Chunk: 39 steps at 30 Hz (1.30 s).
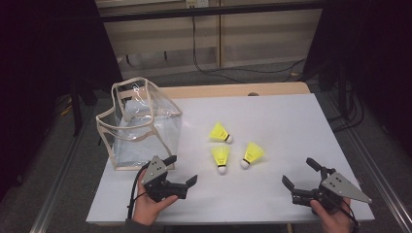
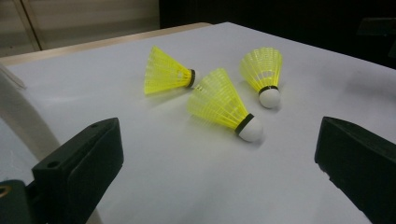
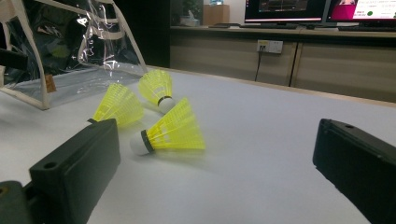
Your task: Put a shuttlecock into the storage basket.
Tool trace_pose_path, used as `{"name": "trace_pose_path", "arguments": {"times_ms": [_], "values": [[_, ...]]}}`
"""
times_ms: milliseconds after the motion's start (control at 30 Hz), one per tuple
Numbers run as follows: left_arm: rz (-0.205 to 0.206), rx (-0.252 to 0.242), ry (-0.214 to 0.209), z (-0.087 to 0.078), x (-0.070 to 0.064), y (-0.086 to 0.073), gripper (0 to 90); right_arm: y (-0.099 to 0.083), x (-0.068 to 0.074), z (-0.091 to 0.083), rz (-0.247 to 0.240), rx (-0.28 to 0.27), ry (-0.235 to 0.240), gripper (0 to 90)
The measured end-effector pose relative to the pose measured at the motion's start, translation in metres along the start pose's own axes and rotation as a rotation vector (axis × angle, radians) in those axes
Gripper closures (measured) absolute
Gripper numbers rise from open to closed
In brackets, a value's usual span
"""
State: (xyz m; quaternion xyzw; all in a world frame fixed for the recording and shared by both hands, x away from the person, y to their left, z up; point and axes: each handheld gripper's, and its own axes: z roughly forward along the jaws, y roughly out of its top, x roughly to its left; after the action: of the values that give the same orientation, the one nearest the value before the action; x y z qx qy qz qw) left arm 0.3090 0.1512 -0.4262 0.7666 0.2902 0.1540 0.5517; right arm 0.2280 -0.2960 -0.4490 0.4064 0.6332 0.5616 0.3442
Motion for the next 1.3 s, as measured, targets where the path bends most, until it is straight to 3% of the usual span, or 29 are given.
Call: {"name": "trace_pose_path", "arguments": {"times_ms": [233, 1300], "values": [[-0.020, 0.013, -0.010, 0.006, -0.001, 0.001, 1.6, 0.000, 0.000, 0.000, -0.001, 0.000, 0.000, 0.7], [-0.019, 0.079, -0.041, 0.032, -0.007, 0.006, 2.5, 0.000, 0.000, 0.000, -0.002, -0.003, 0.001, 0.8]]}}
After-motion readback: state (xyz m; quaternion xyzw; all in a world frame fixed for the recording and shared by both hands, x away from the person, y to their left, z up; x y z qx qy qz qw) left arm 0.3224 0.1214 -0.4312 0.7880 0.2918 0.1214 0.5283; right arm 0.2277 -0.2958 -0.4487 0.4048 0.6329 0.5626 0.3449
